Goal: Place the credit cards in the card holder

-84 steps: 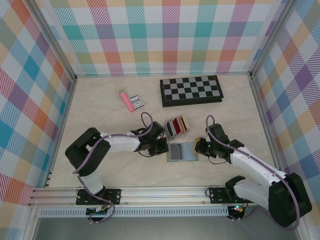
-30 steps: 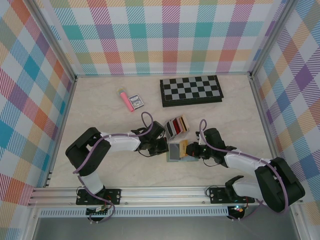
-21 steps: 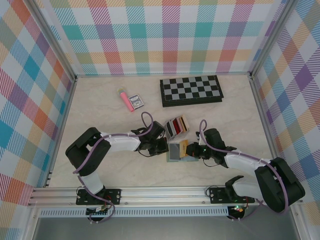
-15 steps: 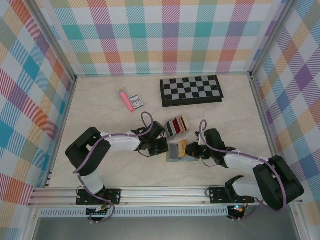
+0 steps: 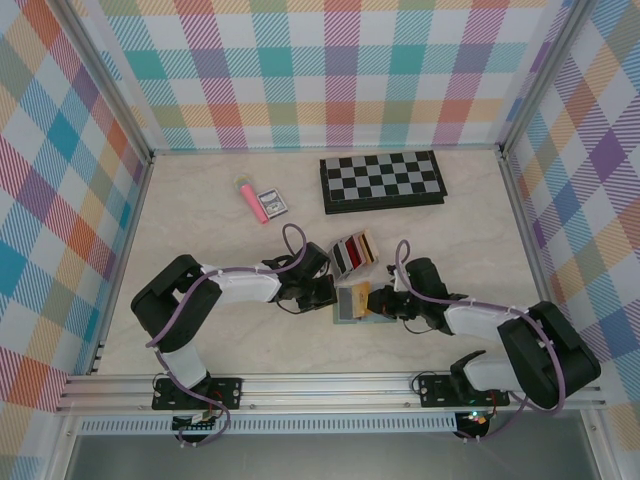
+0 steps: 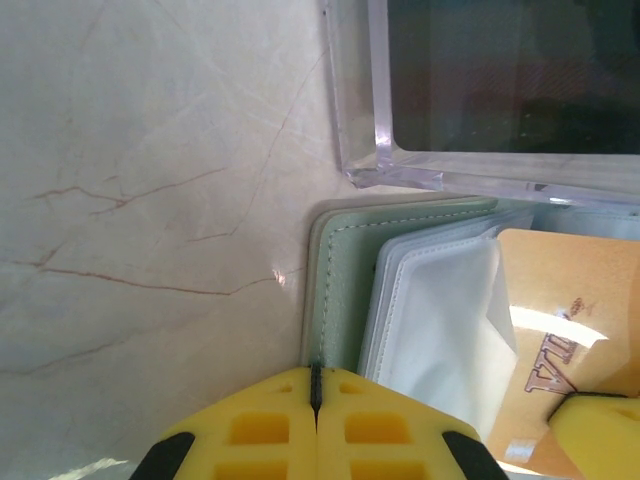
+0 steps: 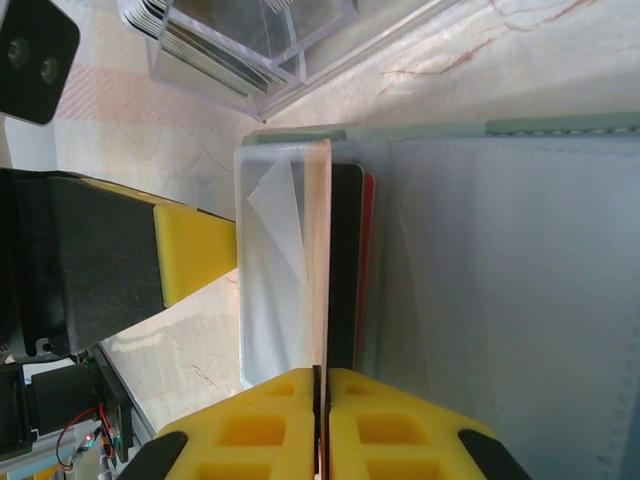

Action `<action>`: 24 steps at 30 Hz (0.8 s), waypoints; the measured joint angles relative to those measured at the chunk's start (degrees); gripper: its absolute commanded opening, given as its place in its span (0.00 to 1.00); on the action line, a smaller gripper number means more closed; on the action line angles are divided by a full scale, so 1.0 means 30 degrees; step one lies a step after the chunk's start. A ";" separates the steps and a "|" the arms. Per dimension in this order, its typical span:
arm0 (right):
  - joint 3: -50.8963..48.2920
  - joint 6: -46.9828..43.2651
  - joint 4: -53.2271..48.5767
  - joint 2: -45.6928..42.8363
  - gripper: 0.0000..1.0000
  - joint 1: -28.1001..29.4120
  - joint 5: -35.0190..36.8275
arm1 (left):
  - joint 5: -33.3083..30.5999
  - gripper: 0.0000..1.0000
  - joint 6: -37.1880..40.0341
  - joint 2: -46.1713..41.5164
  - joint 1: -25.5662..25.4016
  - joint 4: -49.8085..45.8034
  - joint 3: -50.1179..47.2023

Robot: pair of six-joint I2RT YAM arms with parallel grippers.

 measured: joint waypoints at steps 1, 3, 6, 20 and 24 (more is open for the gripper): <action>0.0007 0.0015 0.0160 0.0189 0.11 0.0087 0.0000 | 0.0000 0.00 0.0000 0.0000 0.0000 0.0000 0.0000; 0.0168 0.0153 0.0401 0.0678 0.12 0.0357 0.0000 | 0.0000 0.00 0.0000 0.0000 0.0000 0.0000 0.0000; 0.0714 0.0306 0.0597 0.1581 0.13 0.0838 0.0007 | 0.0000 0.00 0.0000 0.0000 0.0000 0.0000 0.0000; 0.2244 -0.0168 -0.3366 0.0597 0.26 0.1698 0.2412 | 0.0000 0.00 0.0000 0.0000 0.0000 0.0000 0.0000; 0.2535 -0.0444 -0.4240 0.0488 0.27 0.1625 0.2900 | 0.0000 0.00 0.0007 0.0000 0.0000 0.0000 0.0000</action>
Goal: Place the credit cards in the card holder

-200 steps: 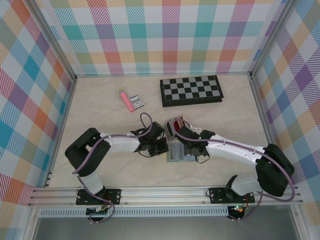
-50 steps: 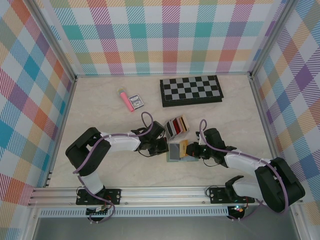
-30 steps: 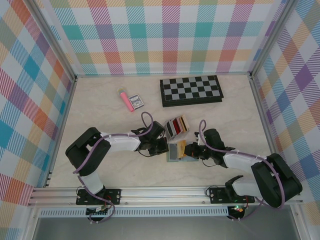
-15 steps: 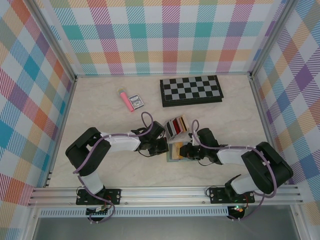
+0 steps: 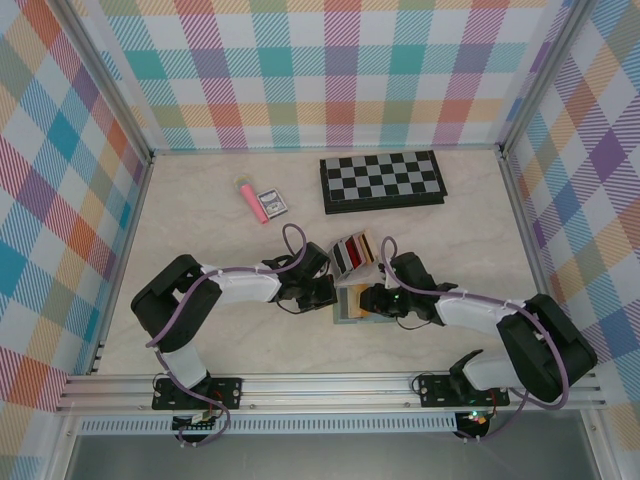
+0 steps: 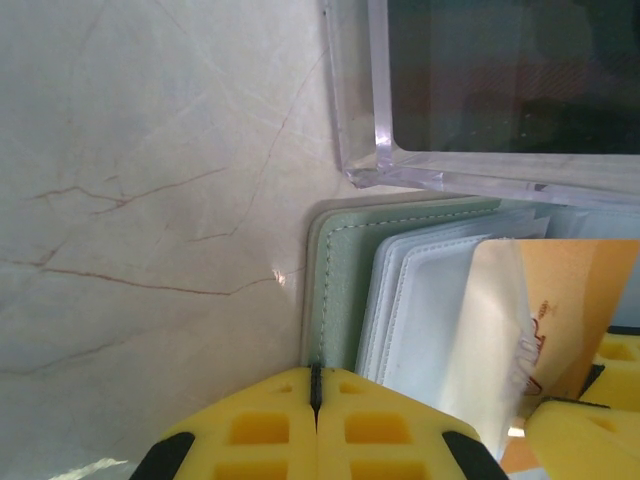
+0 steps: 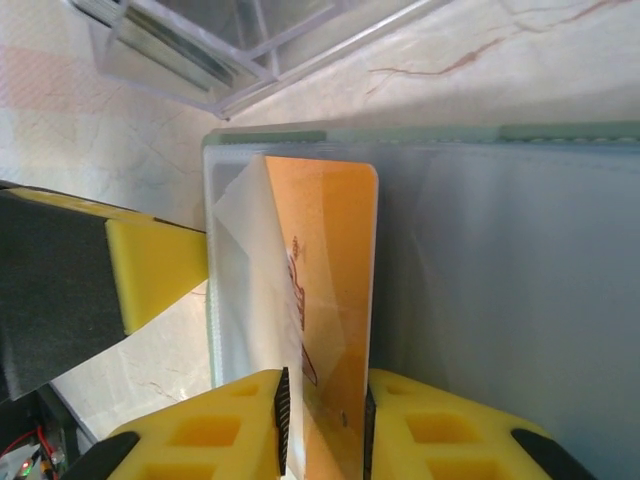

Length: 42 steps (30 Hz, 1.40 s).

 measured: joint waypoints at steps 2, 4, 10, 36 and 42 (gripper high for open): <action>0.0197 -0.0233 -0.0408 0.0109 0.28 -0.0102 0.0080 | 0.0000 0.00 -0.0007 0.0000 0.0000 0.0000 0.0000; 0.0503 -0.0372 -0.0619 0.0437 0.31 -0.0124 0.0146 | 0.0000 0.00 0.0000 0.0000 0.0000 0.0000 0.0000; 0.1355 -0.0816 -0.1049 0.1268 0.30 -0.0146 0.0277 | 0.0000 0.00 0.0000 0.0000 0.0000 0.0000 0.0000; 0.2565 -0.0488 -0.2535 0.1297 0.32 0.0066 0.0226 | 0.0000 0.00 0.0000 0.0015 0.0000 0.0007 0.0000; 0.2572 -0.0248 -0.2827 0.1348 0.18 0.0109 0.0299 | 0.0007 0.00 0.0000 0.0015 0.0000 0.0007 0.0000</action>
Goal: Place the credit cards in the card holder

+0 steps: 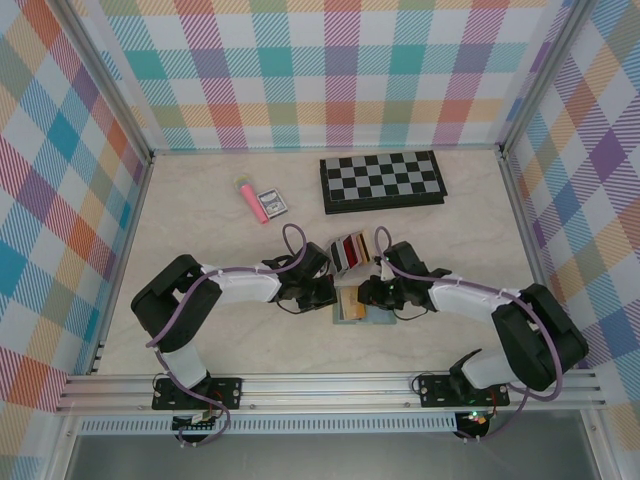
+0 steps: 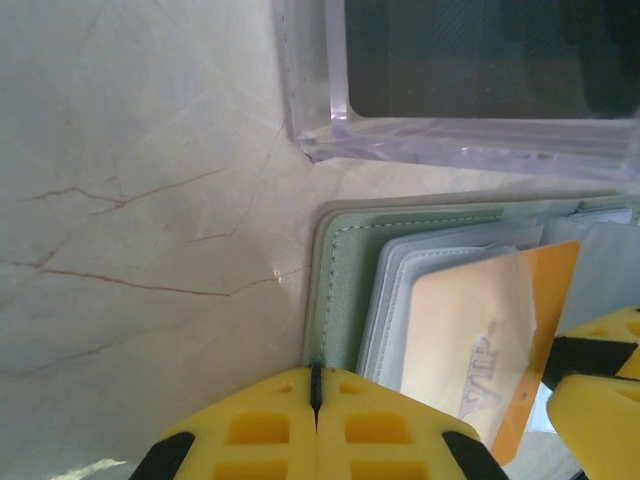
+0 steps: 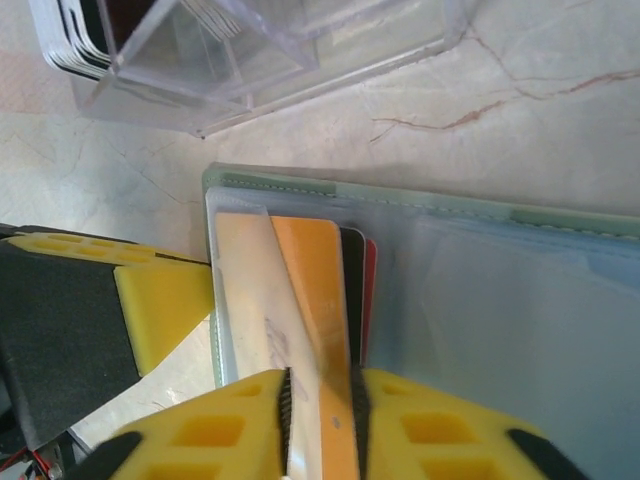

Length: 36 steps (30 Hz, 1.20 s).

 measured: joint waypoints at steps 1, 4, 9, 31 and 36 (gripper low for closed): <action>0.0000 0.0051 0.0000 0.0117 0.17 0.0051 -0.0051 | 0.0000 0.00 0.0000 0.0000 0.0000 0.0000 0.0000; 0.0007 0.0219 0.0007 0.0321 0.16 0.0255 -0.0153 | 0.0000 0.00 0.0000 0.0000 0.0000 0.0000 0.0000; 0.0007 0.0962 0.0284 0.0321 0.18 0.0619 -0.0189 | -0.0007 0.00 0.0000 0.0000 0.0000 0.0007 0.0000; 0.2084 0.0991 -0.8240 -0.3643 0.60 0.0882 0.8102 | -0.0080 0.00 -0.0007 -0.0211 -0.0007 0.0073 -0.0160; 0.2484 0.0998 -1.0047 -0.3388 0.71 0.0867 0.9318 | -0.0160 0.00 -0.0007 -0.0262 0.0000 0.0036 -0.0160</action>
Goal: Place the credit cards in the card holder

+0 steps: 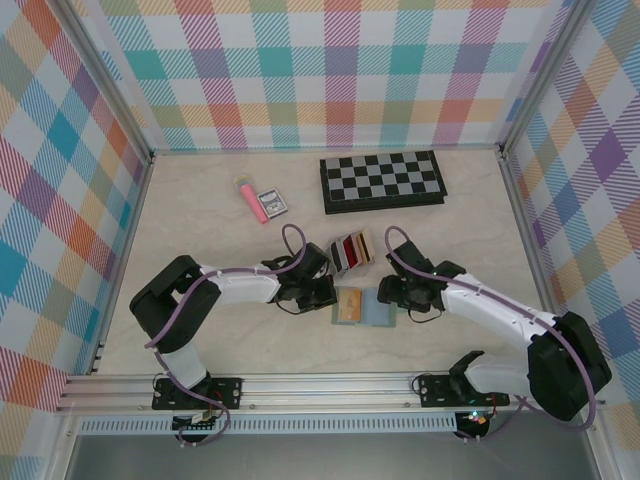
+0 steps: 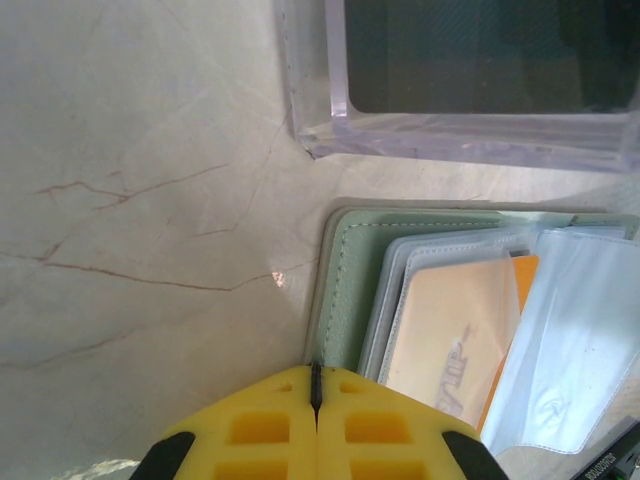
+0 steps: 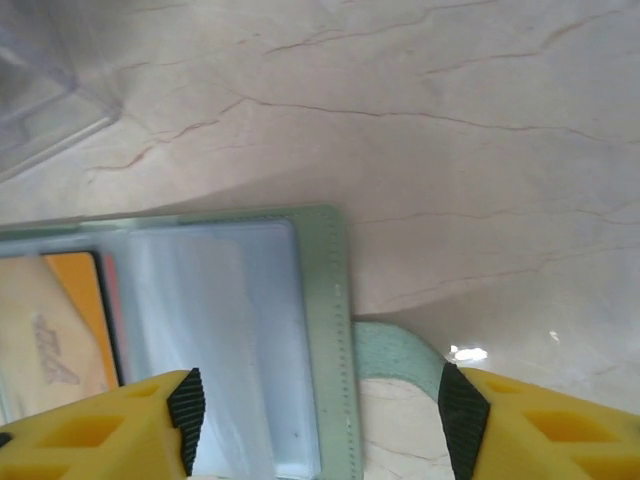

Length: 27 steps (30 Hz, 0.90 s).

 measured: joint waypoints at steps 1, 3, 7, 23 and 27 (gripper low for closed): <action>0.0080 -0.0036 -0.0124 0.0102 0.72 0.0000 0.0022 | -0.0058 0.00 0.0000 -0.0029 0.0000 -0.0044 0.0000; 0.0321 -0.0051 -0.0408 0.0554 0.72 -0.0022 0.0066 | -0.0226 0.00 0.0000 -0.0102 -0.0007 -0.0372 -0.0007; 0.0423 -0.0182 -0.0437 0.1690 0.73 -0.0240 -0.0430 | -0.0423 0.00 0.0000 -0.0248 -0.0007 -0.0561 -0.0095; 0.0852 -0.1035 -0.0328 0.3956 0.59 -0.0481 -0.1865 | -0.0423 0.00 0.0007 -0.0284 0.0000 -0.0670 -0.0095; 0.0882 -0.1042 -0.0554 0.3563 0.61 -0.0481 -0.1654 | -0.0430 0.00 0.0007 -0.0342 0.0000 -0.0794 -0.0095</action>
